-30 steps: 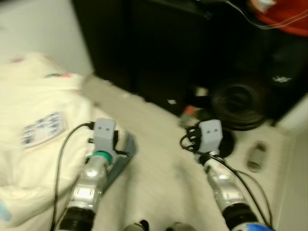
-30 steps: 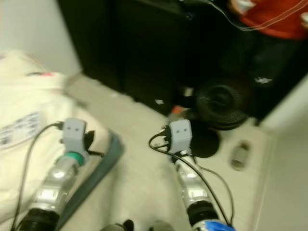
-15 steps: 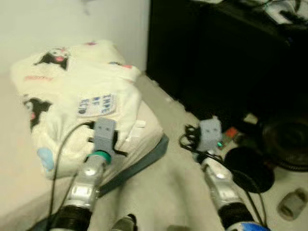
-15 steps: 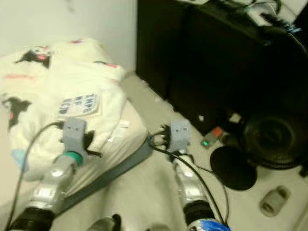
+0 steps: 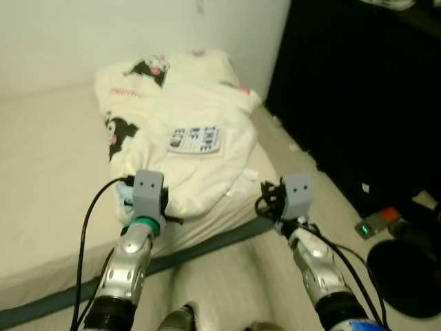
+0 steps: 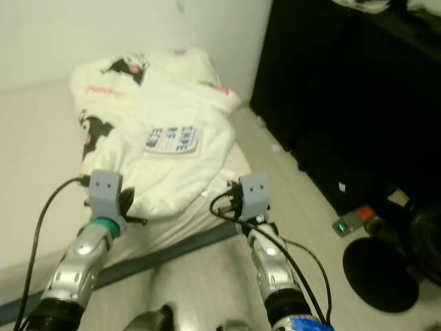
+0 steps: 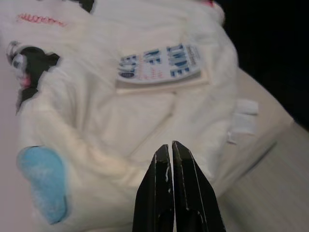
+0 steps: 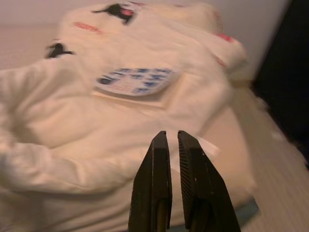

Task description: Clean up the room

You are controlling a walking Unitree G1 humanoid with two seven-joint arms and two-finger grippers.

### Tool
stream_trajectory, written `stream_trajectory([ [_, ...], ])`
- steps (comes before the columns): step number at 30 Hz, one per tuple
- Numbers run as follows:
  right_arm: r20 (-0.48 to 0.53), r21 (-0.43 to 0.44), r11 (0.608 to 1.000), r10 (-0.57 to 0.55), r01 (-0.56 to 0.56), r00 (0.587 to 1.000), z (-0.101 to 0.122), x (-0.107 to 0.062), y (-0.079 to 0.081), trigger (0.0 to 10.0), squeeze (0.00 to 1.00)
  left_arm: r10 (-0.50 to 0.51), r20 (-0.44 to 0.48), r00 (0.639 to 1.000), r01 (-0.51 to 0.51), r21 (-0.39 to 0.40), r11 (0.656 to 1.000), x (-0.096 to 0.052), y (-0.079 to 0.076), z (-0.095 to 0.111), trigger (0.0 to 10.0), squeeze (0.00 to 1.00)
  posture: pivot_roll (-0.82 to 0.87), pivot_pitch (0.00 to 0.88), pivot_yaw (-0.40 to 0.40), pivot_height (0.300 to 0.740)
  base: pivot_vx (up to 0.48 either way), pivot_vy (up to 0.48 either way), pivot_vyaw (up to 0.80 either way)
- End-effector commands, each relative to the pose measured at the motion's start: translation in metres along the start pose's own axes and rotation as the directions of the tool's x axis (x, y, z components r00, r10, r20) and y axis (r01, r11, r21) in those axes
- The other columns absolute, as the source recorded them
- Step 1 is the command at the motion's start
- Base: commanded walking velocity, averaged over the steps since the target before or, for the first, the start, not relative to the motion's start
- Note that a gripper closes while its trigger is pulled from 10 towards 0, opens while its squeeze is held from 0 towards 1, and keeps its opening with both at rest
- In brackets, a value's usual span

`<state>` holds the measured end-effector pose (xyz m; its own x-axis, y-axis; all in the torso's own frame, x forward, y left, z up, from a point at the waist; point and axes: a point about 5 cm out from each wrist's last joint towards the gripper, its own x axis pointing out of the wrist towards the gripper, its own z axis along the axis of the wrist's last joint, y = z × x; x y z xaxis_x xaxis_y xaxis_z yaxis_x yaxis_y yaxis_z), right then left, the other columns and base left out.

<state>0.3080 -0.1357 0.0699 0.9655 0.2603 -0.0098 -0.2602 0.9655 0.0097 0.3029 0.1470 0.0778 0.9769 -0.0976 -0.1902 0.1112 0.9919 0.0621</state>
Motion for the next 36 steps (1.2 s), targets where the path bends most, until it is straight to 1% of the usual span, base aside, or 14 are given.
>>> stream_trajectory([
  [1, -0.02, 0.011, 1.0, 0.006, -0.006, 1.0, -0.0062, -0.0039, 0.0024, 10.0, 0.0, 0.005, -0.025, 1.0, -0.005, 0.004, 1.0, -0.0019, 0.0004, -0.0065, 10.0, 0.0, -0.03, 0.021, -0.002, 0.74, 0.0, 0.0, 0.78],
  [16, -0.018, 0.019, 1.0, 0.01, -0.01, 1.0, -0.0063, -0.0043, 0.0029, 10.0, 0.0, 0.004, -0.029, 1.0, -0.004, 0.007, 1.0, -0.0018, 0.0001, -0.0073, 10.0, 0.0, -0.03, 0.022, -0.001, 0.74, 0.0, 0.0, 0.78],
  [23, -0.012, 0.036, 0.999, -0.005, 0.006, 1.0, -0.0057, -0.0044, 0.0023, 10.0, 0.0, 0.004, -0.029, 1.0, -0.004, 0.008, 1.0, -0.0017, -0.0001, -0.0071, 10.0, 0.0, -0.03, 0.022, -0.002, 0.74, 0.0, 0.0, 0.76],
  [27, -0.007, 0.064, 0.998, -0.025, 0.025, 1.0, -0.0051, -0.0041, 0.0003, 10.0, 0.0, 0.003, -0.028, 1.0, -0.002, 0.008, 1.0, -0.0014, -0.0005, -0.0067, 10.0, 0.0, -0.03, 0.022, -0.001, 0.74, 0.0, 0.0, 0.0],
  [36, -0.007, 0.067, 0.997, -0.032, 0.032, 0.999, -0.0049, -0.0044, -0.0008, 10.0, 0.0, -0.016, -0.008, 1.0, 0.016, 0.016, 1.0, -0.0006, -0.0033, -0.004, 10.0, 0.0, -0.03, 0.024, 0.0, 0.74, 0.0, 0.0, 0.0],
])
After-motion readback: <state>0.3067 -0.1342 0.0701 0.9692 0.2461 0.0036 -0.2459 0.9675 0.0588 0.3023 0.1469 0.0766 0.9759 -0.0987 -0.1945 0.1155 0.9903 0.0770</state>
